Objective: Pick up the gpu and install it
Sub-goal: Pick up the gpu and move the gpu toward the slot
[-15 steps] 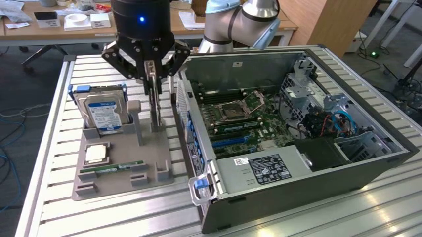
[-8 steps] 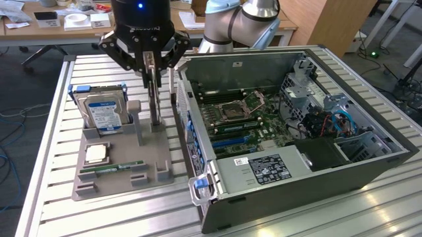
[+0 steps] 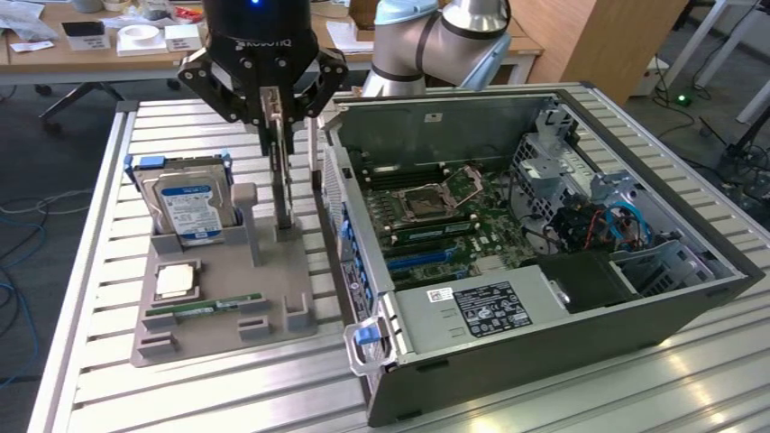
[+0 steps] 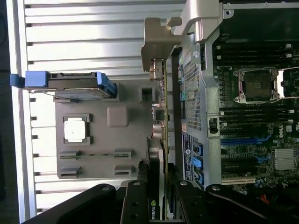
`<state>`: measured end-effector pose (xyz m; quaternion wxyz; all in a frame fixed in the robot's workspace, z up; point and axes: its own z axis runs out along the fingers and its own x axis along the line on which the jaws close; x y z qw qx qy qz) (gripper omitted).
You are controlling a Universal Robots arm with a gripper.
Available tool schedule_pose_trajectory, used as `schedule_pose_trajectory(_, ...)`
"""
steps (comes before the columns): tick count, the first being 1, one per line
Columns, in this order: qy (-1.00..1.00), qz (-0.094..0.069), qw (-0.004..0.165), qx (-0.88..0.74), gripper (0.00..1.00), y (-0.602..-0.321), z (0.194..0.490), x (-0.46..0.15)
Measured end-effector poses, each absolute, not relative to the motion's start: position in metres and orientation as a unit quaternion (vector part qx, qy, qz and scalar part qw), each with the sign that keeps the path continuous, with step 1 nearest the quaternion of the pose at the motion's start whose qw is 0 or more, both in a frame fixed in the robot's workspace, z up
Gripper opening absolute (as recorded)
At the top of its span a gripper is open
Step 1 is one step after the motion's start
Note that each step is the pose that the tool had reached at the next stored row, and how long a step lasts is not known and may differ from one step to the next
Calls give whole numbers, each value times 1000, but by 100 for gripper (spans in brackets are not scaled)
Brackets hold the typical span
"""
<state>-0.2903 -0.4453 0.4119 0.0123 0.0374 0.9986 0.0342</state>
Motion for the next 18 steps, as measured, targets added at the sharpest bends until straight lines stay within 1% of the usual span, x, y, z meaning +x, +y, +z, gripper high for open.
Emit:
schedule_pose_trajectory(8, 999, 34, 12, 37, 27, -445, 412, -288)
schedule_pose_trajectory(18, 999, 38, 12, 38, 27, -445, 412, -264)
